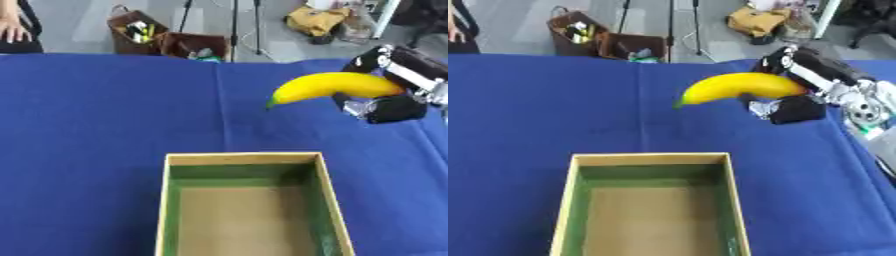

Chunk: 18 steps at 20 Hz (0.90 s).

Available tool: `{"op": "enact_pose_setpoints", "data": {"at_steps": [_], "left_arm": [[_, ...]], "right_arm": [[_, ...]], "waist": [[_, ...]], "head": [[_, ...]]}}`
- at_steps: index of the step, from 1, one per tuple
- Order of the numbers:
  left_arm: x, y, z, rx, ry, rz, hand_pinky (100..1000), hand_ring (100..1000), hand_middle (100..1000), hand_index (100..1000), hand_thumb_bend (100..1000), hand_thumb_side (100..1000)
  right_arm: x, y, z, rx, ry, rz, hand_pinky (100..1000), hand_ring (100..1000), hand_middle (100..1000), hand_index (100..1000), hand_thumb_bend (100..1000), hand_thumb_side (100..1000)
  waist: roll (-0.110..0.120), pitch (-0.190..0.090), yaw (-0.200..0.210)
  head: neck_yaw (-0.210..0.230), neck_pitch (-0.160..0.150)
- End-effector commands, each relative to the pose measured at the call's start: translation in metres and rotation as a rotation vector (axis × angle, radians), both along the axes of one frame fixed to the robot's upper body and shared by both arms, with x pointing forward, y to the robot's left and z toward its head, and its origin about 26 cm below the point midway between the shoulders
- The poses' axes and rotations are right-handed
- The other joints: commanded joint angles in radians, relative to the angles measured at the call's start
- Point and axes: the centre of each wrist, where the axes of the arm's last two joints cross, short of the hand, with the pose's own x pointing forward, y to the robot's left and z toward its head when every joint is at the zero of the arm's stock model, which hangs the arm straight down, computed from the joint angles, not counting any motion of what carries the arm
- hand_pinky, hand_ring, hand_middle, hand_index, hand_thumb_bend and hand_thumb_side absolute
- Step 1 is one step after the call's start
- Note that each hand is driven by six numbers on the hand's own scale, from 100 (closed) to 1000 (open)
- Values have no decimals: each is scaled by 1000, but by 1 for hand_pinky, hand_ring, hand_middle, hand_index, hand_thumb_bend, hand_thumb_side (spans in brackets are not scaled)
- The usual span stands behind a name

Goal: Pick up objects on the table and place them in the box.

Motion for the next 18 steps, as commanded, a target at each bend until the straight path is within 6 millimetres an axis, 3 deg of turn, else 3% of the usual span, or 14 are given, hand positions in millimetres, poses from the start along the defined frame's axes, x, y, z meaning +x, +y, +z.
{"op": "enact_pose_setpoints", "data": {"at_steps": [1, 18], "left_arm": [[-2, 4, 7, 12, -22, 8, 451, 622, 696, 778, 100, 1000], [-2, 6, 8, 3, -25, 20, 455, 623, 695, 777, 100, 1000]], "right_arm": [[-12, 3, 16, -30, -34, 7, 740, 760, 464, 605, 100, 532], [-42, 54, 15, -77, -7, 135, 737, 759, 466, 602, 100, 535]], "waist": [[0, -31, -5], [-13, -60, -6]], "head": [[7, 6], [12, 21]]}}
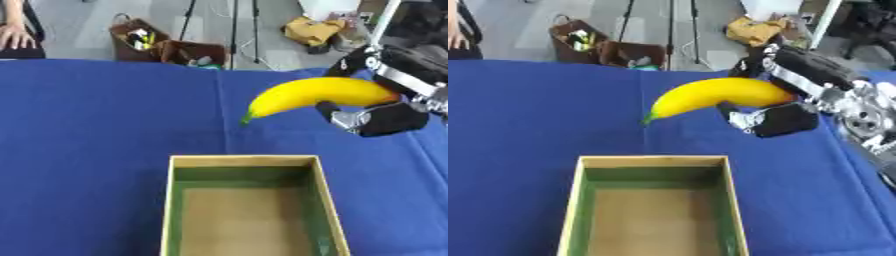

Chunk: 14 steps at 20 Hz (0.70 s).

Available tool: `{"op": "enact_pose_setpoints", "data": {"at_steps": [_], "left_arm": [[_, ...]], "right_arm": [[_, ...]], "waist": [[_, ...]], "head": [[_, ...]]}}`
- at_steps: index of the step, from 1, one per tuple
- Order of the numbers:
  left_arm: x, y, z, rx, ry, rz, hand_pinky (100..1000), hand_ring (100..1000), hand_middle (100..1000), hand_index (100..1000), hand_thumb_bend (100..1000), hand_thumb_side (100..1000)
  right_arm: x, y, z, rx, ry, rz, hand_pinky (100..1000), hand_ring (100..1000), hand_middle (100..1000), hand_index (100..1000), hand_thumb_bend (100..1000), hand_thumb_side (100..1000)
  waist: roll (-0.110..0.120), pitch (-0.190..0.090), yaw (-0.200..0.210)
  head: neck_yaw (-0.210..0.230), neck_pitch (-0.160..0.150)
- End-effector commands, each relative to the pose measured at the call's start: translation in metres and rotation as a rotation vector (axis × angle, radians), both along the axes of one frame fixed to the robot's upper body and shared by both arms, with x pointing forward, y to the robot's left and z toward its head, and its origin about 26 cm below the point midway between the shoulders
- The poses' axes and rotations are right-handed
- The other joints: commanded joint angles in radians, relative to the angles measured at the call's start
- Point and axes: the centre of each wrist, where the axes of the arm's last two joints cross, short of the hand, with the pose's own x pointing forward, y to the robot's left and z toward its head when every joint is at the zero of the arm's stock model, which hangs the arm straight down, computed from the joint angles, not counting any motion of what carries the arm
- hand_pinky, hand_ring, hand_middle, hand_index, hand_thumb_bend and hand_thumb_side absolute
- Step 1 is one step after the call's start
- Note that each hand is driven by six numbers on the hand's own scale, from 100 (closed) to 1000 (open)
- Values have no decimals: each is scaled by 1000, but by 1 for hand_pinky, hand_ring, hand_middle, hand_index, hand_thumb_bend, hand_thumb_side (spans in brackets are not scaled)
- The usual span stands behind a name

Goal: Pick up objects on the table and place them in the box.

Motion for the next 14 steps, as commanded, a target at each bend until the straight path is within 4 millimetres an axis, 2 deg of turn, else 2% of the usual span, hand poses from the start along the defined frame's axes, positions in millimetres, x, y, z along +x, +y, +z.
{"op": "enact_pose_setpoints", "data": {"at_steps": [1, 14], "left_arm": [[-2, 5, 8, 11, -28, 14, 455, 623, 695, 777, 100, 1000], [-3, 14, 7, -60, -52, 95, 463, 629, 701, 782, 100, 1000]], "right_arm": [[-11, 8, 11, -20, -20, 27, 736, 758, 466, 602, 100, 534], [-18, 45, 9, -29, 5, 139, 732, 754, 462, 597, 100, 530]], "waist": [[-1, -31, 1], [-3, -57, -2]], "head": [[3, 5], [8, 39]]}}
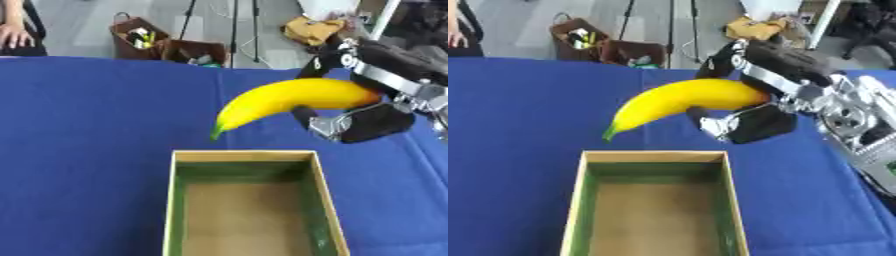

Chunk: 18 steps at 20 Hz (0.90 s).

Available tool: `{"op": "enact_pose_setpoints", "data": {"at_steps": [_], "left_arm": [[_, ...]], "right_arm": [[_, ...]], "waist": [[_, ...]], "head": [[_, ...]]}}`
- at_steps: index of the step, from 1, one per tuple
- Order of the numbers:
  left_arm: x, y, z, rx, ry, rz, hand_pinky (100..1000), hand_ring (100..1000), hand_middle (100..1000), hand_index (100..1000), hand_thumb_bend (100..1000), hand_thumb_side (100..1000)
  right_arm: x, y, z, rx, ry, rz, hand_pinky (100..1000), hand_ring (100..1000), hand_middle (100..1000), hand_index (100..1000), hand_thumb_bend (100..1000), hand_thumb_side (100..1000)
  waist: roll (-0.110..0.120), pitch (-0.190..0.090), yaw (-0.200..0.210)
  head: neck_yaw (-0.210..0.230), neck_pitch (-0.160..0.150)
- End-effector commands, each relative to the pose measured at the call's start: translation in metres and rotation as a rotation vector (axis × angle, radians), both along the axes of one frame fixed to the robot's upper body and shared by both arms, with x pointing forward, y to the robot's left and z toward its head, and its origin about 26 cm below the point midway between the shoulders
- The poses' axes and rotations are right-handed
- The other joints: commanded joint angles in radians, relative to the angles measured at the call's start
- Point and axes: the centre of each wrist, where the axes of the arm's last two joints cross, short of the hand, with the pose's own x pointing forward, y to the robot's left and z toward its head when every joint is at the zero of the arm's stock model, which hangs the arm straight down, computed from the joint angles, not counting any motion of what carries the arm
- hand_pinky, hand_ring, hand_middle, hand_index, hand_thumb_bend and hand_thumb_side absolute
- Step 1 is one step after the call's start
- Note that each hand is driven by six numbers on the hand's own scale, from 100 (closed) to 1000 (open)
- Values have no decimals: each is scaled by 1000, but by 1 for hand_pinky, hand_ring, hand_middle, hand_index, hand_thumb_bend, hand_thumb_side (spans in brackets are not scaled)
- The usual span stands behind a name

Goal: Pick up objects on the table and place them in the box.

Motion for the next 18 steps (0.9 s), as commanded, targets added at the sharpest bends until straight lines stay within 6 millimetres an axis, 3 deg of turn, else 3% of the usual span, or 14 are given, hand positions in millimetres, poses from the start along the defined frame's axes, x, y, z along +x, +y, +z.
{"op": "enact_pose_setpoints", "data": {"at_steps": [1, 18], "left_arm": [[-3, 7, 8, -11, -43, 39, 464, 631, 704, 785, 100, 1000], [-4, 19, 7, -58, -92, 149, 473, 643, 711, 788, 100, 1000]], "right_arm": [[-7, 6, 7, -19, -30, 18, 731, 753, 462, 596, 100, 534], [-4, 33, -10, -9, -27, 72, 723, 746, 458, 591, 100, 513]], "waist": [[2, -28, -3], [7, -41, -24]], "head": [[8, 10], [30, 35]]}}
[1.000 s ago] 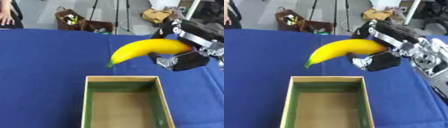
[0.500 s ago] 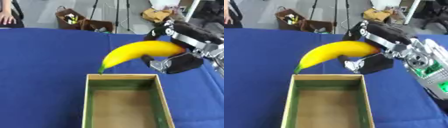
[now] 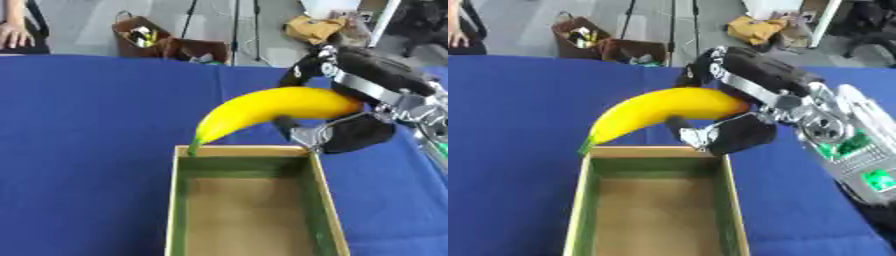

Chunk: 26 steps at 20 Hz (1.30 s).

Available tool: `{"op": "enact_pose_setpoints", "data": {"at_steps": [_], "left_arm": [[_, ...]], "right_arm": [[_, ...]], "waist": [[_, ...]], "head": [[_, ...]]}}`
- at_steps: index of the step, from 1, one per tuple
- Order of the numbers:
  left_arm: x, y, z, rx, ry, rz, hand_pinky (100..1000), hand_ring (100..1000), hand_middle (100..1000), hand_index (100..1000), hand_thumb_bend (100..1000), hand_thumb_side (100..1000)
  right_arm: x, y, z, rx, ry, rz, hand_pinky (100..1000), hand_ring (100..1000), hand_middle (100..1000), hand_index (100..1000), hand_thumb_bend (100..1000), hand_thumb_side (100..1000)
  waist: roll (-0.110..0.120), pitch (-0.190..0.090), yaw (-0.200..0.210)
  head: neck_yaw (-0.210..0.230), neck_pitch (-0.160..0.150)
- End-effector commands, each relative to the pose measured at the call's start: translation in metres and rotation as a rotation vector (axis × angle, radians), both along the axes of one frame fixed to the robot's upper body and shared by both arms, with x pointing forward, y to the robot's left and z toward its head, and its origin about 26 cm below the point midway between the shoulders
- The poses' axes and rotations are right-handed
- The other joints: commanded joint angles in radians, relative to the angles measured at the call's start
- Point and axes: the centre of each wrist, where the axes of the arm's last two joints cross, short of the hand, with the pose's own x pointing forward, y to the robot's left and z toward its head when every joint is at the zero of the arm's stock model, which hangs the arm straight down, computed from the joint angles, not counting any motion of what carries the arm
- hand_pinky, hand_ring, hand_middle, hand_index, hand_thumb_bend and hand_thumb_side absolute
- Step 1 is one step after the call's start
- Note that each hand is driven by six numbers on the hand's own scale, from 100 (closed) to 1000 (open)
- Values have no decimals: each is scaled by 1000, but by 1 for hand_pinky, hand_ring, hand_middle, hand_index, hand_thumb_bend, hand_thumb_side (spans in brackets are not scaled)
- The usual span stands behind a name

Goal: Pick up objects on the table and place them in the box.

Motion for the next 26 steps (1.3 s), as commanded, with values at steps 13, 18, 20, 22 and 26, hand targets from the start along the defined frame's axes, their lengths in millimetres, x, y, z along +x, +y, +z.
{"op": "enact_pose_setpoints", "data": {"at_steps": [13, 18, 20, 22, 26], "left_arm": [[-3, 4, 8, 17, -34, 19, 473, 643, 711, 785, 100, 1000], [-3, 4, 7, 19, -33, 20, 473, 643, 711, 785, 100, 1000], [-3, 4, 7, 20, -32, 20, 473, 643, 711, 784, 100, 1000], [-3, 4, 7, 20, -31, 20, 473, 643, 711, 784, 100, 1000], [-3, 4, 7, 18, -28, 21, 473, 643, 711, 784, 100, 1000]], "right_arm": [[-2, 16, -21, -37, 78, 1, 716, 740, 450, 585, 100, 459], [-2, 18, -29, -67, 95, -10, 717, 742, 453, 584, 100, 472], [-2, 17, -33, -83, 95, -17, 718, 743, 455, 576, 100, 478], [-2, 17, -38, -101, 105, -24, 718, 744, 456, 577, 100, 481], [-1, 16, -49, -143, 125, -30, 720, 748, 462, 584, 100, 471]], "waist": [[8, -18, 1], [9, -17, -1], [9, -17, -1], [9, -16, -2], [10, -15, -2]], "head": [[-2, 4], [-1, 7], [0, 5], [0, 4], [0, 2]]}}
